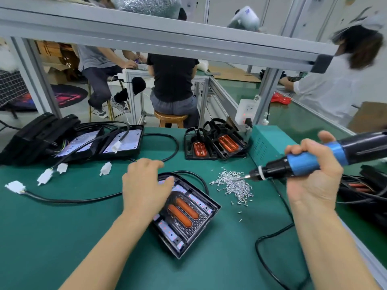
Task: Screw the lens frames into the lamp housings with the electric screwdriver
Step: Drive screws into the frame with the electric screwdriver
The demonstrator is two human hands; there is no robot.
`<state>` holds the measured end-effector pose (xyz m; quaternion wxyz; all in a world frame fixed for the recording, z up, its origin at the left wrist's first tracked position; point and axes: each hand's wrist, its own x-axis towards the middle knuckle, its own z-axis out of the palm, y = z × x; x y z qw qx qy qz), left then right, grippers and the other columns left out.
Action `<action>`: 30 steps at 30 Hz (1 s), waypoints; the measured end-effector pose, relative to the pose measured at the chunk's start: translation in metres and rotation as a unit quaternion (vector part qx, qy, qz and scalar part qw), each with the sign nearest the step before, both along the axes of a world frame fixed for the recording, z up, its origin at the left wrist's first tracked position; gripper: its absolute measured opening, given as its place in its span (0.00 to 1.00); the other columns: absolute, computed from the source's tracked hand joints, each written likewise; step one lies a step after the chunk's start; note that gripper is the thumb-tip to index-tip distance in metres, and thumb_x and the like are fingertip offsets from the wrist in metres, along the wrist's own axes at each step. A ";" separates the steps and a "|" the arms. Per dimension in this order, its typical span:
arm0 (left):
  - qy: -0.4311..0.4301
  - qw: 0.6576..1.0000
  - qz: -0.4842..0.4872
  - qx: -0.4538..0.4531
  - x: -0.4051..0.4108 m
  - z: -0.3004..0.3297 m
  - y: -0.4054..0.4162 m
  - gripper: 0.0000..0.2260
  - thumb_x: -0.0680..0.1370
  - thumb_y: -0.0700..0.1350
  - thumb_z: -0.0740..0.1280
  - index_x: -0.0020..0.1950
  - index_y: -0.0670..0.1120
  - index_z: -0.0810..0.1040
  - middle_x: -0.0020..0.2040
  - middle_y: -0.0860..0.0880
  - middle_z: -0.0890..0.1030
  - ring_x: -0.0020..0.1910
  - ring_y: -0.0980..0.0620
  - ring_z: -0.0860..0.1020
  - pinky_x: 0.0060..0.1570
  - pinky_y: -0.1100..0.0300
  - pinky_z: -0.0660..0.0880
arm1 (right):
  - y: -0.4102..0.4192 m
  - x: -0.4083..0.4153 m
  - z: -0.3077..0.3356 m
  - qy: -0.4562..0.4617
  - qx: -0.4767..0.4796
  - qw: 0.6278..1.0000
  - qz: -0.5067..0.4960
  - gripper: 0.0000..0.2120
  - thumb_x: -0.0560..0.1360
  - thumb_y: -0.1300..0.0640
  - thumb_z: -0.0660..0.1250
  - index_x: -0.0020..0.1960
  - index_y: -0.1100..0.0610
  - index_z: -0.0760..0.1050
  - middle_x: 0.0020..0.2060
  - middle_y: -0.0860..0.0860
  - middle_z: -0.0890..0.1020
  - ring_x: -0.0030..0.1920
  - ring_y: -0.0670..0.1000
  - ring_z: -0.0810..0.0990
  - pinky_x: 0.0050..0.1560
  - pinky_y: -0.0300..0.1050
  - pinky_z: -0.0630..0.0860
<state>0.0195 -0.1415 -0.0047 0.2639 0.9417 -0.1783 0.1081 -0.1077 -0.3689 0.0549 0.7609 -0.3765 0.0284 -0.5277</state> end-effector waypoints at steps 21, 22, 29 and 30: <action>0.027 0.891 -0.379 0.248 -0.016 -0.009 -0.146 0.04 0.71 0.43 0.73 0.45 0.48 0.82 0.46 0.52 0.84 0.47 0.51 0.78 0.61 0.52 0.61 | -0.024 -0.052 -0.012 0.031 -0.034 0.995 -0.087 0.13 0.68 0.68 0.64 0.47 0.52 0.71 0.28 0.49 0.74 0.29 0.50 0.75 0.43 0.45 0.74; 0.026 0.890 -0.380 0.251 -0.016 -0.010 -0.146 0.03 0.72 0.42 0.72 0.44 0.48 0.82 0.46 0.51 0.84 0.46 0.50 0.77 0.63 0.51 0.60 | -0.023 -0.052 -0.012 0.032 -0.033 0.995 -0.088 0.13 0.68 0.68 0.64 0.47 0.52 0.71 0.28 0.49 0.74 0.29 0.50 0.75 0.43 0.45 0.75; 0.102 0.923 -0.368 0.052 -0.017 0.012 -0.128 0.03 0.75 0.41 0.68 0.44 0.47 0.81 0.43 0.50 0.83 0.43 0.53 0.79 0.44 0.62 0.74 | -0.015 -0.050 -0.006 0.013 -0.016 0.998 -0.056 0.12 0.68 0.67 0.63 0.47 0.52 0.71 0.29 0.49 0.72 0.29 0.49 0.74 0.42 0.43 0.75; 0.137 0.923 -0.360 -0.022 -0.016 0.019 -0.117 0.02 0.74 0.41 0.70 0.42 0.47 0.81 0.40 0.51 0.83 0.39 0.55 0.79 0.41 0.65 0.74 | -0.014 -0.050 -0.004 0.007 -0.010 0.999 -0.047 0.12 0.68 0.67 0.63 0.46 0.52 0.71 0.29 0.49 0.72 0.29 0.49 0.74 0.42 0.43 0.75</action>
